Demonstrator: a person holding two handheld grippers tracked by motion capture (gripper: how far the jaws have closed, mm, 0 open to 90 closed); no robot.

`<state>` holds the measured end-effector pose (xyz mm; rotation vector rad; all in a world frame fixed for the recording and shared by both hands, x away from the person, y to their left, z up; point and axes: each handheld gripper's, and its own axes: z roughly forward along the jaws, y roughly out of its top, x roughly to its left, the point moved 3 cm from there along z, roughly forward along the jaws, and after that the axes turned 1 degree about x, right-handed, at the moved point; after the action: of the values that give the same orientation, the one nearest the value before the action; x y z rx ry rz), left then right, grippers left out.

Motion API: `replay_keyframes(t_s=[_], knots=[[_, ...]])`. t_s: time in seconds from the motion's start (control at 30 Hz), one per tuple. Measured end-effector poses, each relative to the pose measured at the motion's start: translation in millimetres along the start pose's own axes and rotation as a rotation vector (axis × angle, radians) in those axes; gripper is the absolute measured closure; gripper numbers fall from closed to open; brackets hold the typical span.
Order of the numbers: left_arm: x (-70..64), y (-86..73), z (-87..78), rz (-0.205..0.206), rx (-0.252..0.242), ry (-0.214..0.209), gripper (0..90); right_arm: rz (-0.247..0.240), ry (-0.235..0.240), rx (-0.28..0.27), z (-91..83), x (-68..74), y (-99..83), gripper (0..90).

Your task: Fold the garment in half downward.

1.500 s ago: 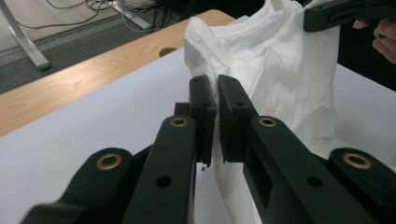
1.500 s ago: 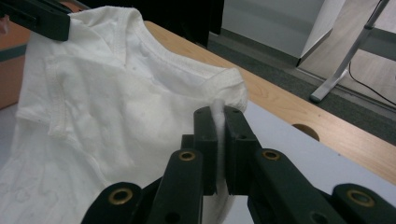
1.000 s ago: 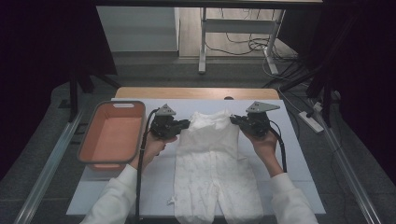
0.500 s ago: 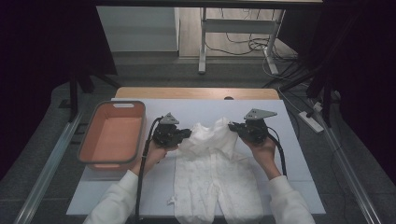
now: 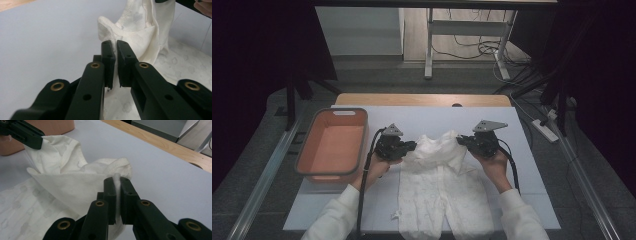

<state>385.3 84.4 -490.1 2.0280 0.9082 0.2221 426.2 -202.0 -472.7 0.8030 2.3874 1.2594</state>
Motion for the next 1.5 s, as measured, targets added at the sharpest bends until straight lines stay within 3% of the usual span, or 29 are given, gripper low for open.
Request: replay_keyframes(t_s=[0.57,0.73,0.97,1.5], knots=[[-9.0,-8.3,-1.7,0.001,0.011,-0.016,83.5,0.009,0.014,0.006,-4.3,6.1,-5.1,85.0],[-15.0,-14.9,-2.7,-0.007,0.017,-0.021,83.5,0.009,0.017,0.006,-9.7,13.9,-7.2,84.9],[-29.5,-27.2,-5.7,0.028,0.026,-0.031,83.4,0.029,0.039,0.016,-16.6,20.2,-16.9,84.9],[-27.2,-36.9,-7.7,0.015,0.030,-0.044,83.3,0.077,0.093,0.057,-14.7,24.9,-32.8,84.9]])
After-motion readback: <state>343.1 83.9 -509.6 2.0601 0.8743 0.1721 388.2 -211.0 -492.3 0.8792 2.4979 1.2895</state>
